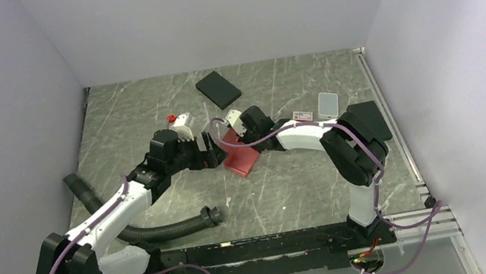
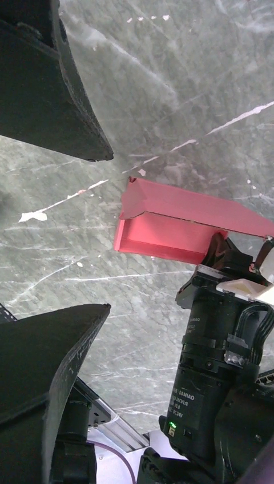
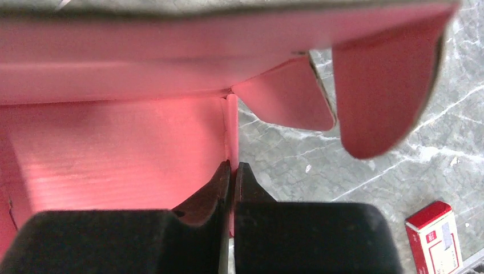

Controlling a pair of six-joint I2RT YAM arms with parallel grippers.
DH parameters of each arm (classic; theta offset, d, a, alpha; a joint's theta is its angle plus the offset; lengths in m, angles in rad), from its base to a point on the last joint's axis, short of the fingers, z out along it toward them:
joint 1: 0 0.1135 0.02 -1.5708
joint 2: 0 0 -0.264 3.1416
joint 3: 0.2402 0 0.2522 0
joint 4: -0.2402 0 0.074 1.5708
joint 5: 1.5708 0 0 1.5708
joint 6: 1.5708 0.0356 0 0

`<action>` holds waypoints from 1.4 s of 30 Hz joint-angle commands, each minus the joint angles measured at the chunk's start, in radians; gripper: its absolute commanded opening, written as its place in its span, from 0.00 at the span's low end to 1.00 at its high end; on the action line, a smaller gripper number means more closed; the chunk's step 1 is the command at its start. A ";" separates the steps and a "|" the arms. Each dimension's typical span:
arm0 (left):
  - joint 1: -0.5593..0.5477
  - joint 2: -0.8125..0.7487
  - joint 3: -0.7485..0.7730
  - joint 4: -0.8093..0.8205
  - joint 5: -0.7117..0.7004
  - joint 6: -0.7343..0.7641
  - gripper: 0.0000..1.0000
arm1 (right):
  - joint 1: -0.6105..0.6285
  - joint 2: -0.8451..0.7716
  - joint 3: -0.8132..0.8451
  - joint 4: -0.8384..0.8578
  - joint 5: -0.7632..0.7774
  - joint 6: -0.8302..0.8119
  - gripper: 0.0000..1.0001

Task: Fold the paper box
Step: Fold the paper box at the center of the board.

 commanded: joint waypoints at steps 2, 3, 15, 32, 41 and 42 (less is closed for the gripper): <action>0.001 0.028 -0.004 0.176 0.036 0.028 1.00 | -0.014 0.006 0.014 -0.037 -0.010 -0.005 0.00; 0.000 0.029 -0.007 0.190 0.041 0.033 0.99 | -0.019 0.007 0.021 -0.046 -0.024 0.002 0.00; -0.015 0.154 0.044 0.196 0.023 0.079 0.82 | -0.066 0.000 0.052 -0.084 -0.198 0.051 0.15; -0.053 0.257 0.146 0.099 0.018 0.136 0.37 | -0.070 0.005 0.069 -0.036 -0.189 0.086 0.26; -0.054 0.280 0.156 0.099 0.037 0.132 0.28 | -0.068 0.020 0.061 0.001 -0.155 0.083 0.28; -0.054 0.282 0.156 0.100 0.041 0.131 0.27 | -0.068 0.022 0.062 0.005 -0.155 0.082 0.29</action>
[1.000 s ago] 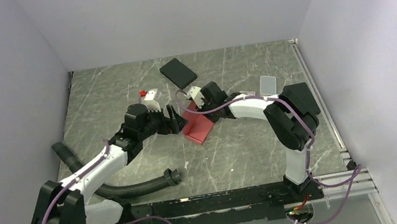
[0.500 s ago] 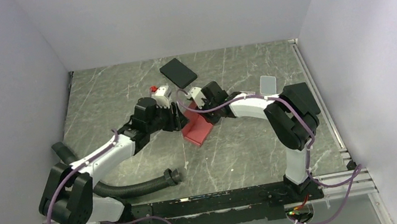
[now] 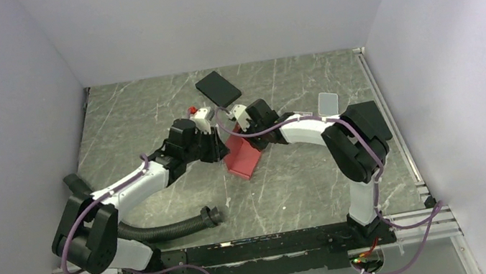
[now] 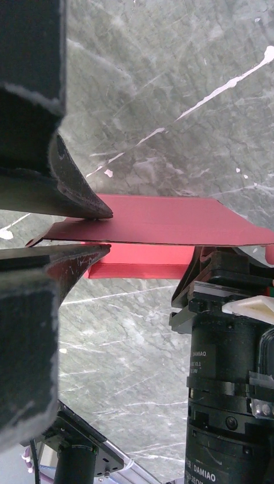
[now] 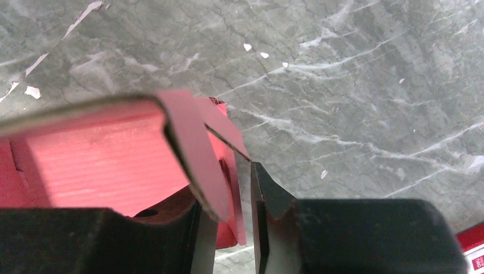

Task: Fold the paper box
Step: Fold the paper box at the center of the board.

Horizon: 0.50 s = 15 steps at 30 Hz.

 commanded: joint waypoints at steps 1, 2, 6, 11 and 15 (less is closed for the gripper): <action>-0.005 0.008 0.043 0.015 0.031 0.012 0.27 | 0.000 0.010 0.032 0.057 0.021 0.009 0.29; -0.005 0.009 0.043 0.015 0.033 0.011 0.27 | 0.001 0.012 0.035 0.058 0.023 0.007 0.29; -0.005 0.015 0.045 0.015 0.040 0.012 0.26 | 0.004 0.012 0.038 0.071 0.022 0.008 0.31; -0.005 0.017 0.047 0.014 0.045 0.015 0.24 | 0.012 0.024 0.046 0.073 0.036 -0.005 0.28; -0.005 0.011 0.049 0.002 0.035 0.016 0.22 | 0.024 0.021 0.032 0.076 0.079 -0.051 0.02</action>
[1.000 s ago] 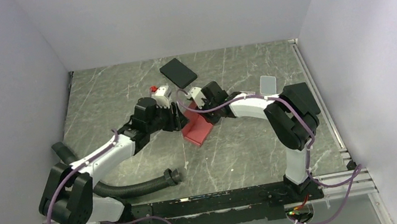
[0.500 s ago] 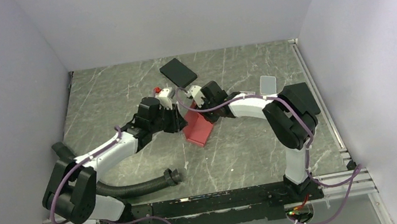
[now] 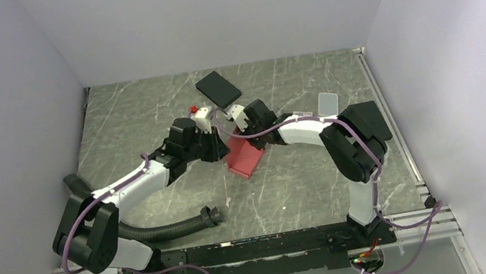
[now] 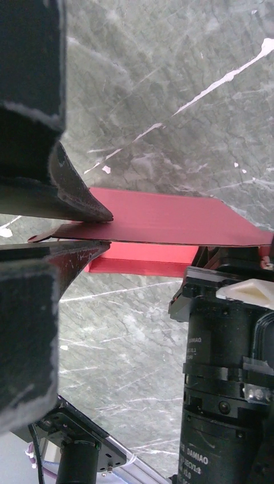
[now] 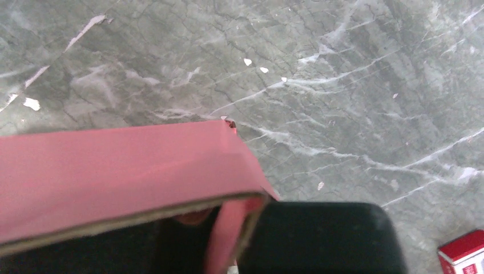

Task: Fold the paper box
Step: Fold the paper box at the center of the board.

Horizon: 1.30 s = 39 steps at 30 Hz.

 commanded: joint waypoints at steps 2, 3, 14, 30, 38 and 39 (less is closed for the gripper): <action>-0.005 -0.003 0.044 -0.007 0.005 0.020 0.21 | 0.026 0.004 0.011 0.054 0.111 -0.068 0.00; -0.004 -0.005 0.046 -0.010 0.001 0.022 0.21 | 0.033 0.003 0.004 0.060 0.138 -0.082 0.00; 0.004 -0.025 0.049 -0.014 -0.009 0.027 0.20 | 0.100 0.036 -0.015 0.064 0.264 -0.179 0.00; 0.007 -0.020 0.072 -0.053 -0.061 0.025 0.24 | -0.018 -0.052 0.041 -0.059 -0.072 -0.046 0.54; 0.007 -0.017 0.102 -0.098 -0.082 0.034 0.28 | -0.032 -0.124 0.020 -0.062 -0.160 -0.051 0.80; 0.007 -0.017 0.105 -0.101 -0.080 0.035 0.28 | -0.035 -0.132 0.020 -0.066 -0.172 -0.052 0.82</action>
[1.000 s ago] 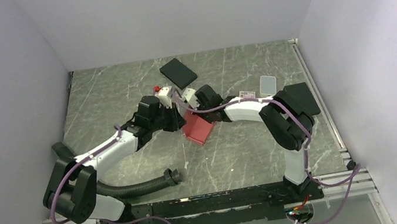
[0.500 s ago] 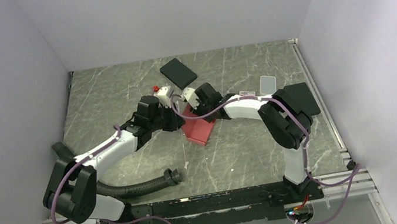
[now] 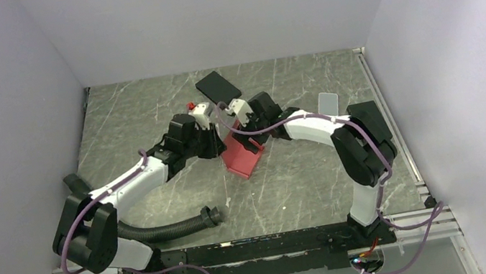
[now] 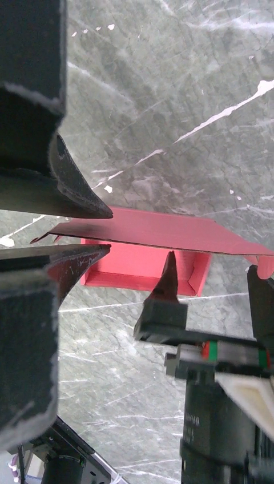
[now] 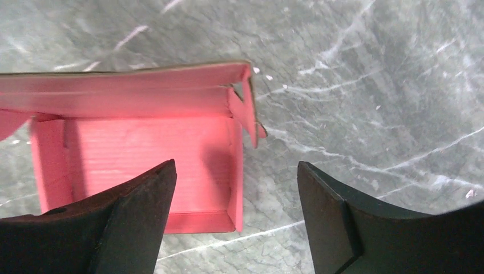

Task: Fold the paper box
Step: Fold the paper box at the center of the board.

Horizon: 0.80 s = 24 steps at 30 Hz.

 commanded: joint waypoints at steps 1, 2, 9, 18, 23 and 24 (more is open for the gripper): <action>-0.003 -0.018 0.056 -0.013 -0.020 0.026 0.30 | -0.016 -0.078 -0.004 -0.002 -0.091 -0.002 0.84; -0.003 -0.019 0.061 -0.017 -0.022 0.027 0.32 | -0.024 -0.082 -0.003 -0.009 -0.106 -0.007 0.86; -0.003 -0.052 0.089 -0.028 -0.059 0.040 0.63 | -0.122 -0.134 -0.020 -0.121 -0.301 -0.167 1.00; 0.009 -0.174 0.099 -0.082 -0.141 0.085 0.99 | -0.284 -0.271 -0.084 -0.185 -0.478 -0.408 1.00; 0.081 -0.283 0.145 -0.204 -0.120 0.070 1.00 | -0.390 -0.316 -0.179 -0.129 -0.438 -0.758 1.00; 0.099 -0.293 0.174 -0.252 -0.083 0.086 0.99 | -0.423 -0.292 -0.145 -0.169 -0.419 -0.787 1.00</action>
